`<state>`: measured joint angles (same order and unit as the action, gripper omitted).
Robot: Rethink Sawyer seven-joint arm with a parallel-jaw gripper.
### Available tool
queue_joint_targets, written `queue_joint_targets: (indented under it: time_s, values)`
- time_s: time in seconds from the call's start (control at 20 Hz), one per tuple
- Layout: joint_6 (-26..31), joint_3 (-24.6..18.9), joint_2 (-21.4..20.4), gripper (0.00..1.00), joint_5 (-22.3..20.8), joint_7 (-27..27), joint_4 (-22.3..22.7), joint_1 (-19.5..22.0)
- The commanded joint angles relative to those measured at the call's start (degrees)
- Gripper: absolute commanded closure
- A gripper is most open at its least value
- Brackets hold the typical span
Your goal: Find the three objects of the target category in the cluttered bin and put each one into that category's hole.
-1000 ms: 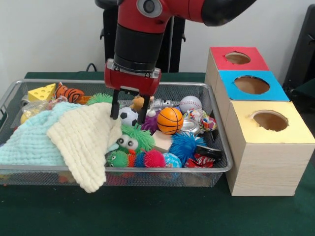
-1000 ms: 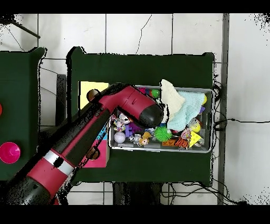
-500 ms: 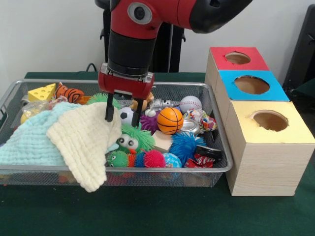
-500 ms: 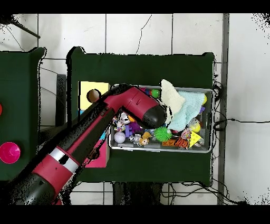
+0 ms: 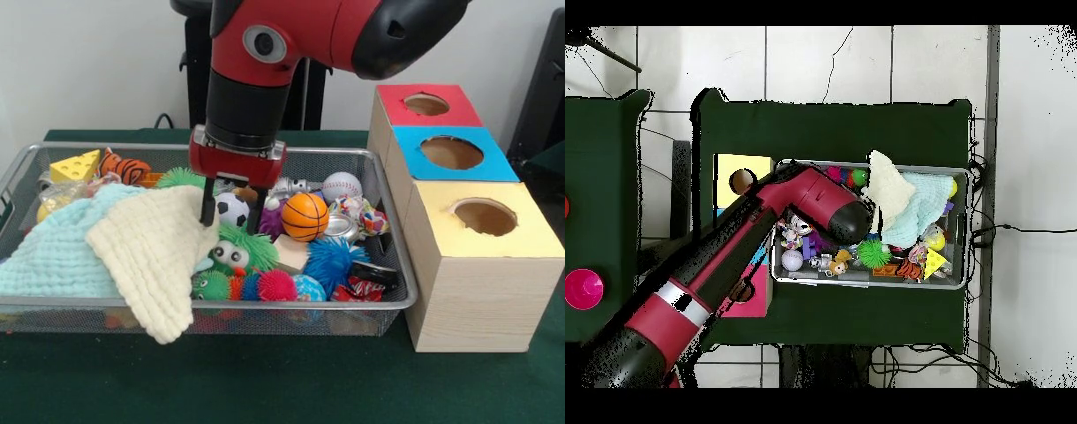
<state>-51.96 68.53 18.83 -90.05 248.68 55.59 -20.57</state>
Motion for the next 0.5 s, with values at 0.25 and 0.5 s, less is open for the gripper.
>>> queue_joint_targets:
  time_s: [0.25,0.5]
  values:
    - [-1.8,-5.2,2.0,0.0,-0.3,0.8,-3.3,-1.2]
    - [-8.0,-5.5,1.2,0.0,-3.6,1.4,-5.0,-0.4]
